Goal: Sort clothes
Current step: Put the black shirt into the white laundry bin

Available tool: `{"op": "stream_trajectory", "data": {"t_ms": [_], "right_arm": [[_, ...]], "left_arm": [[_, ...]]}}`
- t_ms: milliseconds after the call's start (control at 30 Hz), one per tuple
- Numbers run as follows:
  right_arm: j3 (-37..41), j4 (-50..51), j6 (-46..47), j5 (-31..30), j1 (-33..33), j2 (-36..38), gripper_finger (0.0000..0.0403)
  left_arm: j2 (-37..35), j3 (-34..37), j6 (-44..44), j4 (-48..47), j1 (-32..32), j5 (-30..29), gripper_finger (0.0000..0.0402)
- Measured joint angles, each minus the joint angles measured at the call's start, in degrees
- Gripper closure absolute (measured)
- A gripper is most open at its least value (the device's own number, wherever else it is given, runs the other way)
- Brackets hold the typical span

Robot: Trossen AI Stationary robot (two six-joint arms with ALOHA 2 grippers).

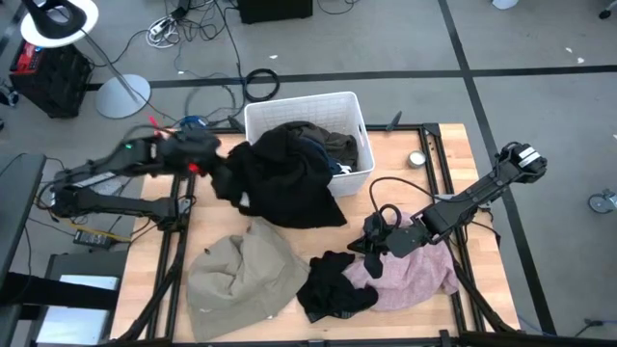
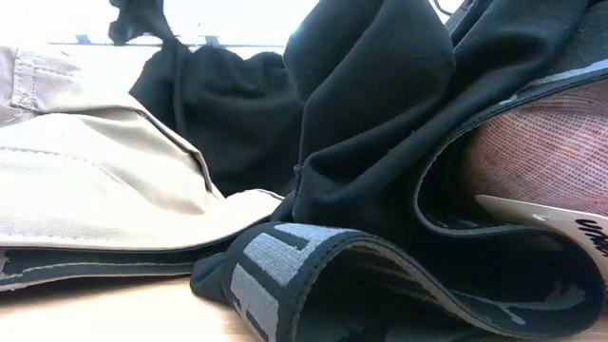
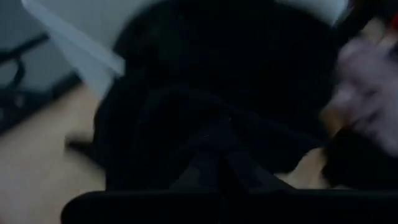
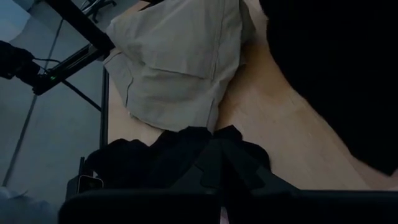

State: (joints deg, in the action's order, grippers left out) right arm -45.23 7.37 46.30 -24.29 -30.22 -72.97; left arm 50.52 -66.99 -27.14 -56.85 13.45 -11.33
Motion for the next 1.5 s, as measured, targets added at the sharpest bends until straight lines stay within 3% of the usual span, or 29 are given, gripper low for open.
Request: {"op": "stream_trajectory", "data": {"t_ms": [233, 467, 800, 967, 1100, 1267, 1500], "right_arm": [[0.01, -0.52, 0.02, 0.0, -0.04, 0.0, 0.0403], [0.0, -1.46, -0.1, 0.03, -0.06, -0.01, 0.0402], [0.0, -2.59, -0.44, 0.33, -0.41, -0.02, 0.0402], [0.0, -2.86, -1.06, 0.46, -0.41, -0.02, 0.0402], [0.0, -2.86, -1.49, 0.46, -0.41, -0.02, 0.0402], [0.0, -2.86, -1.85, 0.46, -0.41, -0.02, 0.0402], [0.0, -3.06, -2.93, 0.43, -0.41, -0.02, 0.0402]], "left_arm": [[2.37, -13.45, 3.19, 7.56, 0.04, -4.07, 0.0401], [12.89, -24.28, 10.32, 22.8, 0.04, -1.14, 0.0401], [35.11, -54.87, 23.14, 25.73, 1.9, 1.9, 0.0401], [42.42, -65.88, 26.71, 20.29, 5.16, 2.01, 0.0401], [44.39, -66.82, 26.73, 9.57, 7.78, 1.96, 0.0401], [45.66, -62.89, 24.04, -5.78, 9.6, 3.19, 0.0401], [45.24, -48.29, 23.53, -5.08, 9.0, 8.56, 0.0401]]}}
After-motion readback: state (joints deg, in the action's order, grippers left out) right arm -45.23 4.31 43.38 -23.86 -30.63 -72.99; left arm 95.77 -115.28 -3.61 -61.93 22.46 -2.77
